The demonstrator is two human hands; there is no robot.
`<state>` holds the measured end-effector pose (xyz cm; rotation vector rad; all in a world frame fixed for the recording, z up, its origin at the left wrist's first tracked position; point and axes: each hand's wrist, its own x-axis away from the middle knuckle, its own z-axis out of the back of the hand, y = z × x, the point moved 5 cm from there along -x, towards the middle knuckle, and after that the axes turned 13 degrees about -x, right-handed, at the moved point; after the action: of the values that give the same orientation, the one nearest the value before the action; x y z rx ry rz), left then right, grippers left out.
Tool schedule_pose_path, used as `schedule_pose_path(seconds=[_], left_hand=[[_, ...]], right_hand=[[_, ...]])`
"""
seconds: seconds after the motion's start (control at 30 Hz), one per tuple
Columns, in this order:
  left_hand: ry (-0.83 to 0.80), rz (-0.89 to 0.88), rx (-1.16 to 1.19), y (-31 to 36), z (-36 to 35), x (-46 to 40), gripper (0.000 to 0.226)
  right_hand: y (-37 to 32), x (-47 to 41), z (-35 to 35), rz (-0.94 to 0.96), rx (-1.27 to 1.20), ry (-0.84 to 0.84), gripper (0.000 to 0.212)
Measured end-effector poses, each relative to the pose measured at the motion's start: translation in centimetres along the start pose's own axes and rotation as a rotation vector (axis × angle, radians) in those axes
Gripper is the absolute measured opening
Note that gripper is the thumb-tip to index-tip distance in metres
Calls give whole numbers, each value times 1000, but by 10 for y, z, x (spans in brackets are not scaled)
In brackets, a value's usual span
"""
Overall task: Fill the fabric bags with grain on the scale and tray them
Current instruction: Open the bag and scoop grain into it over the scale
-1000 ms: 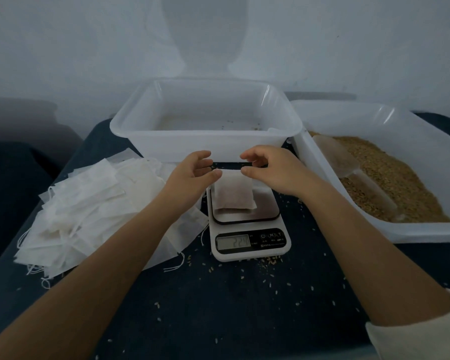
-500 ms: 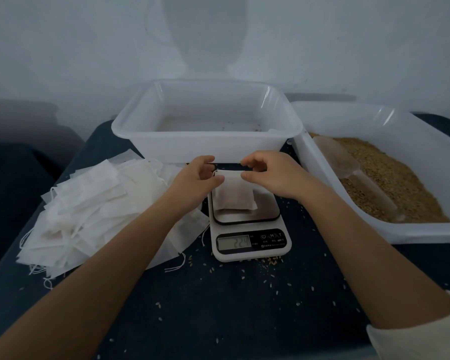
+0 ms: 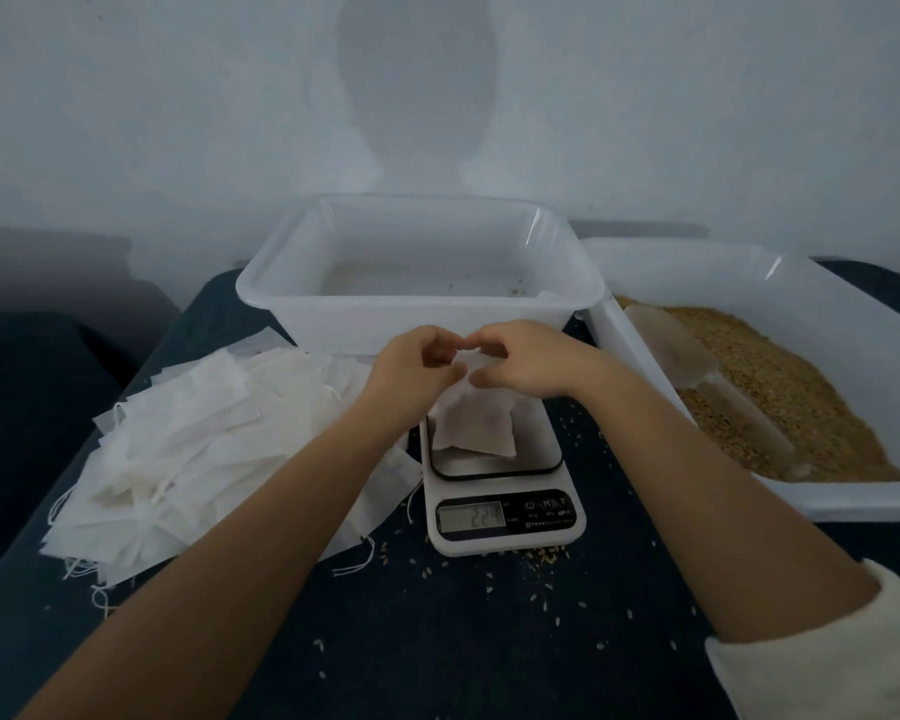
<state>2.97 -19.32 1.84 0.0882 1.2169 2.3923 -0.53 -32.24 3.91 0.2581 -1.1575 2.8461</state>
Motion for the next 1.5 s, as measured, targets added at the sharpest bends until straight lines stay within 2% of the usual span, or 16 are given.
schedule_pose_path(seconds=[0.13, 0.27, 0.33, 0.37, 0.43, 0.5, 0.57, 0.63, 0.73, 0.83, 0.97, 1.03, 1.13, 1.2, 1.33, 1.5], left_hand=[[38, -37, 218, 5, 9, 9, 18], [0, -163, 39, 19, 8, 13, 25], [42, -234, -132, 27, 10, 12, 19], [64, -291, -254, 33, 11, 12, 11], [82, -416, -445, 41, 13, 11, 6], [69, -480, -527, 44, 13, 10, 13], [50, -514, -580, 45, 11, 9, 17], [24, -552, -642, 45, 7, 8, 21], [-17, -584, -682, 46, 0, 7, 24], [-23, -595, -626, 47, -4, 8, 14], [37, -593, -621, 50, -3, 6, 9], [100, -598, -696, 53, 2, 4, 10], [50, -559, -687, 58, 6, -1, 10], [37, -557, -657, 63, 7, -2, 9], [-4, -590, -654, 69, 4, 3, 9], [15, -613, -639, 66, 5, 6, 7]], right_hand=[[-14, 8, 17, 82, 85, 22, 5], [-24, 19, 24, 99, 83, -5, 9], [-22, 29, 38, 54, 28, 4, 15], [-17, 34, 52, 24, -21, 66, 15], [7, 48, 92, -76, -77, 280, 10], [42, 65, 126, -299, 132, 382, 11], [79, 83, 135, -591, 392, 258, 30], [107, 96, 127, -746, 473, 135, 40], [125, 101, 118, -753, 495, 121, 39], [132, 100, 112, -759, 450, 148, 40], [126, 100, 122, -710, 345, 296, 52], [119, 103, 134, -680, 364, 337, 41], [110, 111, 147, -660, 396, 350, 23], [104, 113, 146, -672, 437, 314, 20], [105, 97, 132, -657, 523, 279, 26], [121, 83, 116, -603, 356, 387, 45]])
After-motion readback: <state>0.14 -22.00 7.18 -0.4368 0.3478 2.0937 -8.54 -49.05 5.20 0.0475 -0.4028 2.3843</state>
